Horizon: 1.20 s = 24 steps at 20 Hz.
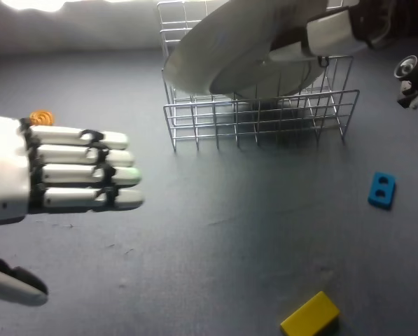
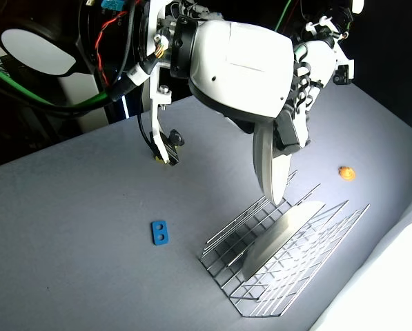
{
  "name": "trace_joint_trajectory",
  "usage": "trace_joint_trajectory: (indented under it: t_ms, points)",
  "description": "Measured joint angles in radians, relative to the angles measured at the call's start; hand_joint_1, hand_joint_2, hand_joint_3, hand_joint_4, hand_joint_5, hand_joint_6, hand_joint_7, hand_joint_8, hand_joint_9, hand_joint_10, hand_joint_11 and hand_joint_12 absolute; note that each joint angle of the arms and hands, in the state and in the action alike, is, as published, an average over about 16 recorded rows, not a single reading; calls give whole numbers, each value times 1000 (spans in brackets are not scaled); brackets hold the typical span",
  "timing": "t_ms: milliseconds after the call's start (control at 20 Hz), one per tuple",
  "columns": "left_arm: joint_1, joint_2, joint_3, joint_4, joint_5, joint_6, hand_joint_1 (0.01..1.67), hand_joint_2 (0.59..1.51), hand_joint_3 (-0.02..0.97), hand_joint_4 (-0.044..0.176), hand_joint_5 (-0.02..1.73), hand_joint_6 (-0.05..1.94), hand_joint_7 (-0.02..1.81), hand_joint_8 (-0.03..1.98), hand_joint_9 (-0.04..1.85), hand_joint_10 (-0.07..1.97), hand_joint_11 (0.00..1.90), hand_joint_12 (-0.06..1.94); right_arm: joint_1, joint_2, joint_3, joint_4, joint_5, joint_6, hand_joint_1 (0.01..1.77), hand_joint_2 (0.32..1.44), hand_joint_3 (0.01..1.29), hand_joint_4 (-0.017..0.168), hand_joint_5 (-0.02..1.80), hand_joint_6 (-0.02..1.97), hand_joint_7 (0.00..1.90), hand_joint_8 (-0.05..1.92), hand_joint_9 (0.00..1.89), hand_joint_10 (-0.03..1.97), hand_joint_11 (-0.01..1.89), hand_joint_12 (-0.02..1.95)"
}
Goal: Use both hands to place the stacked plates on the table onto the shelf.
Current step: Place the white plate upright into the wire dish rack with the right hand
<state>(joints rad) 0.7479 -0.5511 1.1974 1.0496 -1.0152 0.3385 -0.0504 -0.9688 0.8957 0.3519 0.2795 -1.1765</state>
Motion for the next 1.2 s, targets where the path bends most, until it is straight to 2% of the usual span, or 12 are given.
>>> trace_joint_trajectory:
  t_ms: [300, 550, 700, 900, 1200]
  points:
    - [-159, -2, -28, 181, -31, -12, 20, 1148, 14, 7, 21, 18, 17, -11, 15, 8, 15, 7, 1, -22, 56, 155, -17, 12, 1360, 974, 14, 0, 928, 963, 1070, 823, 1032, 1009, 882, 1084]
    - [-225, 7, -50, 263, -66, -16, 20, 1148, 15, 7, 21, 18, 19, -11, 15, 8, 15, 6, -7, -56, 102, 255, -29, 20, 1364, 974, 14, 0, 923, 963, 1068, 829, 1034, 1013, 878, 1091]
    - [-239, 18, -69, 287, -90, -18, 19, 1147, 15, 7, 21, 17, 21, -11, 15, 8, 15, 6, -18, -81, 130, 289, -36, 25, 1366, 974, 14, -1, 924, 962, 1065, 827, 1033, 1013, 877, 1089]
    - [-239, 34, -93, 289, -116, -28, 18, 1146, 15, 7, 21, 17, 20, -11, 18, 7, 15, 7, -35, -120, 170, 313, -40, 29, 1368, 975, 14, -2, 922, 961, 1061, 831, 1022, 1021, 876, 1087]
    - [-226, 55, -121, 267, -149, -91, 19, 1145, 14, 7, 20, 17, 19, -11, 19, 7, 14, 8, -70, -176, 226, 321, -26, 33, 1371, 977, 14, -5, 918, 960, 1059, 832, 1010, 1022, 875, 1089]
